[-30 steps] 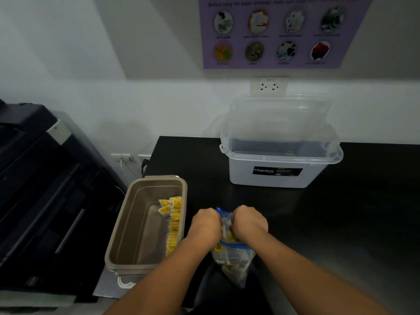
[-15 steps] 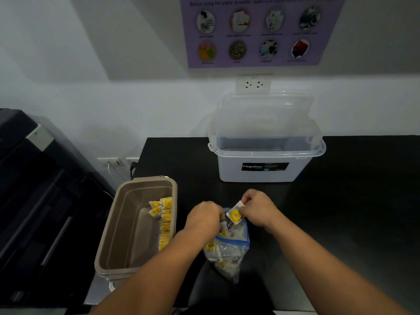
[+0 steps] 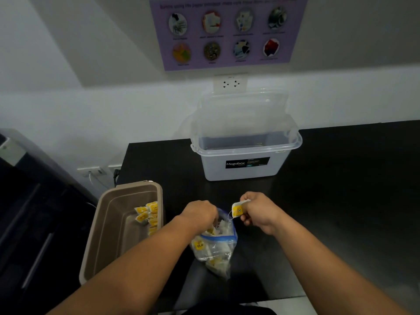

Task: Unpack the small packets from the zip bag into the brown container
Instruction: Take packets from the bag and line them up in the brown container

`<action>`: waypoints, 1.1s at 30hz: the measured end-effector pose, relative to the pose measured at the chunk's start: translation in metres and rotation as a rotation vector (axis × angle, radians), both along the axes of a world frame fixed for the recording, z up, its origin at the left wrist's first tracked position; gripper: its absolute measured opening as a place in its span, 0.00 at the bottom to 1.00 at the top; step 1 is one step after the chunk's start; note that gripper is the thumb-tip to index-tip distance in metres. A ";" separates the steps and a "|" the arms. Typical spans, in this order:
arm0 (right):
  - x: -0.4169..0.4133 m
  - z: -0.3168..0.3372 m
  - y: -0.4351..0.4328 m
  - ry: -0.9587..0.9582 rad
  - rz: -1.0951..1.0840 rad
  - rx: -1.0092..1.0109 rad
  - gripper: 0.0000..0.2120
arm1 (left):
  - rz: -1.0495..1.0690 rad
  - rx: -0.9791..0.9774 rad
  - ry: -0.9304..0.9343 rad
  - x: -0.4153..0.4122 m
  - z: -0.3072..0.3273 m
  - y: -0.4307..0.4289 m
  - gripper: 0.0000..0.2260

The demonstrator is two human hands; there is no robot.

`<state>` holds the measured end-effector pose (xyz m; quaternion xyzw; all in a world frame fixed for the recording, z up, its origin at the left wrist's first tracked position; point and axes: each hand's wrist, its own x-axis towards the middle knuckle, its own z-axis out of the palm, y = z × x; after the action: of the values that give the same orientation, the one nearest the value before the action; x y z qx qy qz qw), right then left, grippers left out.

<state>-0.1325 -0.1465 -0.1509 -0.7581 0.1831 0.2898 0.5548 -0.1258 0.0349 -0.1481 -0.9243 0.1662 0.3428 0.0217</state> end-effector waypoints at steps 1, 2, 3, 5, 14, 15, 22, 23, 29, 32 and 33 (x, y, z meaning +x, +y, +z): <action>-0.001 0.000 0.000 0.016 -0.017 0.014 0.08 | 0.002 -0.002 -0.018 0.001 0.002 0.001 0.10; -0.001 0.001 0.001 0.031 -0.042 0.034 0.09 | 0.009 -0.010 -0.036 0.002 0.003 0.002 0.09; -0.002 0.004 0.002 0.047 -0.078 0.062 0.10 | 0.026 -0.030 -0.054 0.003 0.005 0.004 0.08; -0.002 0.007 0.003 0.081 -0.149 0.151 0.12 | 0.067 -0.104 -0.103 0.005 0.012 0.010 0.05; -0.001 0.002 0.010 0.030 -0.166 0.403 0.06 | 0.482 -0.583 0.003 -0.004 0.018 0.033 0.14; 0.000 0.001 0.010 0.006 -0.158 0.382 0.05 | 0.528 -0.637 0.041 -0.006 0.019 0.034 0.17; 0.004 0.006 0.020 -0.100 -0.124 0.421 0.07 | 0.780 -0.957 0.098 -0.019 0.025 0.042 0.14; 0.005 0.008 0.023 -0.100 -0.116 0.456 0.06 | 0.822 -1.006 0.080 -0.020 0.026 0.044 0.11; 0.008 0.025 0.051 -0.114 -0.090 0.715 0.05 | 1.072 -1.247 -0.135 -0.022 0.040 0.065 0.04; 0.008 0.034 0.069 -0.068 0.003 0.838 0.08 | 1.110 -1.275 -0.218 -0.025 0.045 0.076 0.04; 0.008 0.036 0.076 -0.072 0.042 0.841 0.09 | 1.106 -1.276 -0.240 -0.027 0.046 0.079 0.04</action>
<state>-0.1244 -0.0709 -0.1147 -0.4789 0.0140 0.3235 0.8160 -0.1533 0.1142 -0.1023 -0.7377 -0.1511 0.0447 -0.6565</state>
